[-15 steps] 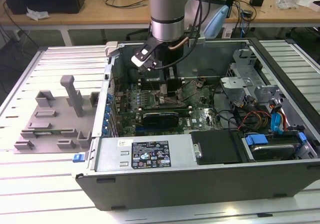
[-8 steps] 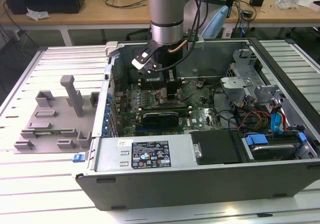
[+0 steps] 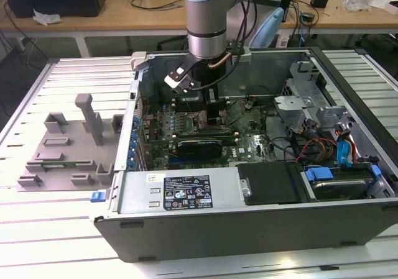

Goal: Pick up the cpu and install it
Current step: 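Place the cpu into insertion slot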

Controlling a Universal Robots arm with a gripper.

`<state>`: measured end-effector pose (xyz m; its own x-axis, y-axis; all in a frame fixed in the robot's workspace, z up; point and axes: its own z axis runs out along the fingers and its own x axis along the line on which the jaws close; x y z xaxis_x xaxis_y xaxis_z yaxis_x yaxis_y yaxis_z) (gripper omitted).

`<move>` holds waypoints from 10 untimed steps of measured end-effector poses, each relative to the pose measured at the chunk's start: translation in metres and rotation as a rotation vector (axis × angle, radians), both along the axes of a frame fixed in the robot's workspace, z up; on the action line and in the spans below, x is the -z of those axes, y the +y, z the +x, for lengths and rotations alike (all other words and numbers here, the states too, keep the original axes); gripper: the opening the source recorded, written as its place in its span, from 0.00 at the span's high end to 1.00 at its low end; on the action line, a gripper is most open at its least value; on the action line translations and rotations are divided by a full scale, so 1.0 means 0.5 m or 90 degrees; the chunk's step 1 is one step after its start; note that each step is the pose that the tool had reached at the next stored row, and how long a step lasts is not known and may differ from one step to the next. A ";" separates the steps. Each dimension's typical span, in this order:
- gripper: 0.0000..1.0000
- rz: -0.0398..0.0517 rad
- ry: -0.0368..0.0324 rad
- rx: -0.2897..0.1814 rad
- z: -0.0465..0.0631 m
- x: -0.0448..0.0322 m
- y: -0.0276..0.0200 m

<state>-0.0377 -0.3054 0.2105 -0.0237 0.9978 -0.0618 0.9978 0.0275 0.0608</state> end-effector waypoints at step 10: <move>0.45 -0.0008 -0.0003 0.021 -0.007 0.022 0.0000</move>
<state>-0.0411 -0.3054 0.1996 0.0088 0.9980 -0.0631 0.9981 -0.0049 0.0612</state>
